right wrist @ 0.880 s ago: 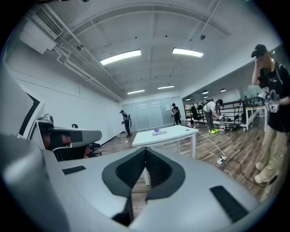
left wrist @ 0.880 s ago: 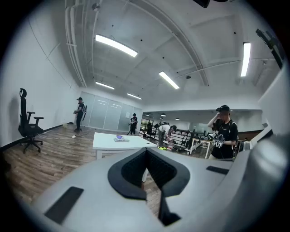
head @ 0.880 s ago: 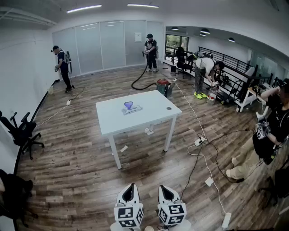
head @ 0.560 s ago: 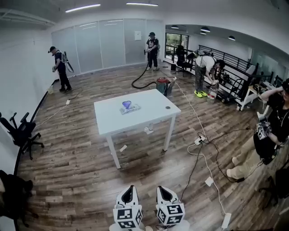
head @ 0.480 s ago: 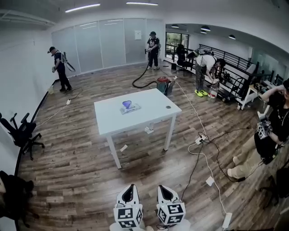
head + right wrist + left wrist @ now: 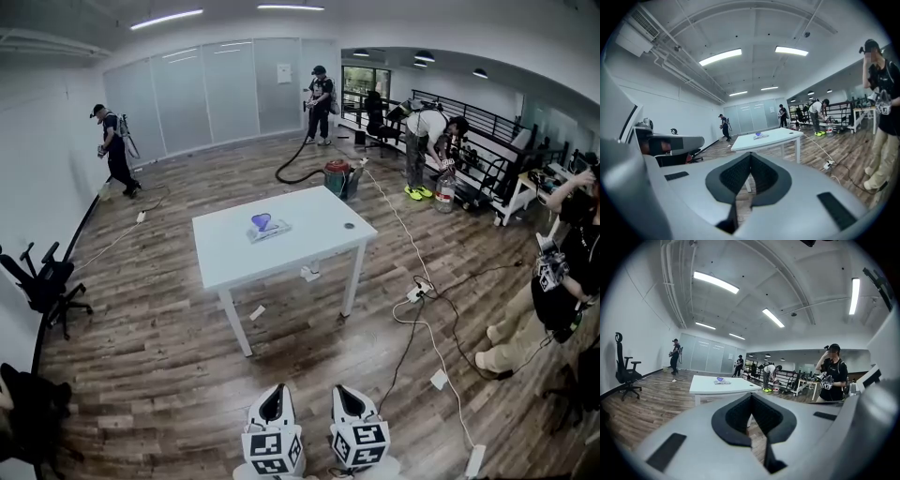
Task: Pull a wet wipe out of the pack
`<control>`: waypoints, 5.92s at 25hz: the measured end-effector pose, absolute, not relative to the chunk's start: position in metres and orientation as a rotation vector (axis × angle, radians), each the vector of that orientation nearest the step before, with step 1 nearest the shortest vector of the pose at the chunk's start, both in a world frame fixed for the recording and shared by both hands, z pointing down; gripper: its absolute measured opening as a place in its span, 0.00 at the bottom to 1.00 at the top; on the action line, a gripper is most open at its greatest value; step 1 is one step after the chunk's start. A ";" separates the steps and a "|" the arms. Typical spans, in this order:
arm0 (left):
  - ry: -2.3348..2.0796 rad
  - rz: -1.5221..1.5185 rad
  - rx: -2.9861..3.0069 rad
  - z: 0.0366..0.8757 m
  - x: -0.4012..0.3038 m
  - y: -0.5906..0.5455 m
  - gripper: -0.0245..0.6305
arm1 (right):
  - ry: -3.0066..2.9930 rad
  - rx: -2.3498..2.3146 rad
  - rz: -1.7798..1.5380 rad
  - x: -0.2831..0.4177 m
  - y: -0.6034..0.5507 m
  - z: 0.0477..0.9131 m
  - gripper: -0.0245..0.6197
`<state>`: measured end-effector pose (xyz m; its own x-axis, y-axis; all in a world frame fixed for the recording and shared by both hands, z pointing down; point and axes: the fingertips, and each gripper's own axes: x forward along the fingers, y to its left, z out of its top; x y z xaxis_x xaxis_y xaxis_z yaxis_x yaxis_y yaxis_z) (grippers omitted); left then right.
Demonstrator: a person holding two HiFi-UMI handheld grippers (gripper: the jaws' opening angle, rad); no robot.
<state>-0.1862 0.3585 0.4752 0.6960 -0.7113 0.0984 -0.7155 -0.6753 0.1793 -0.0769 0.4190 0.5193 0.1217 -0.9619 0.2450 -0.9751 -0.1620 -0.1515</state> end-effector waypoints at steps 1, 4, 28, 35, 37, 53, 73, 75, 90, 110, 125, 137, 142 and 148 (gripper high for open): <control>-1.147 0.030 2.703 0.475 -0.183 0.357 0.03 | -2.001 2.318 0.445 -0.075 0.417 0.519 0.05; -1.144 0.026 2.706 0.474 -0.177 0.349 0.03 | -1.994 2.324 0.447 -0.068 0.411 0.520 0.05; -1.110 0.068 2.705 0.476 -0.130 0.205 0.03 | -2.009 2.335 0.455 -0.024 0.256 0.516 0.05; -1.118 0.067 2.689 0.475 -0.125 0.153 0.03 | -2.004 2.350 0.478 -0.016 0.209 0.515 0.05; -1.116 0.059 2.700 0.470 -0.123 0.141 0.03 | -2.003 2.358 0.476 -0.014 0.195 0.512 0.05; -1.091 0.049 2.699 0.477 -0.122 0.076 0.03 | -1.998 2.372 0.485 -0.015 0.128 0.513 0.05; -1.118 0.037 2.673 0.476 -0.128 0.066 0.03 | -1.974 2.375 0.495 -0.013 0.125 0.512 0.05; -1.121 0.050 2.667 0.480 -0.123 0.067 0.03 | -1.974 2.374 0.502 -0.008 0.127 0.514 0.05; -1.073 0.089 2.688 0.489 -0.069 0.045 0.03 | -1.912 2.415 0.523 0.042 0.109 0.524 0.05; -1.162 0.098 2.666 0.476 -0.017 -0.036 0.03 | -1.987 2.345 0.540 0.100 0.020 0.515 0.05; -1.250 0.086 2.617 0.478 0.039 -0.091 0.03 | -2.055 2.257 0.533 0.159 -0.041 0.516 0.05; -1.276 0.116 2.607 0.481 0.068 -0.112 0.03 | -2.075 2.239 0.573 0.190 -0.065 0.523 0.05; -1.286 0.124 2.599 0.483 0.070 -0.123 0.03 | -2.076 2.241 0.575 0.193 -0.074 0.523 0.05; -1.295 0.136 2.573 0.491 0.068 -0.131 0.03 | -2.072 2.224 0.604 0.196 -0.082 0.533 0.05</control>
<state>0.0682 -0.1312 0.4915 0.5989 -0.7762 0.1970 -0.8002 -0.5703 0.1854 0.1959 -0.0819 0.5326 0.0306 -0.9508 0.3083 -0.9675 -0.1056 -0.2296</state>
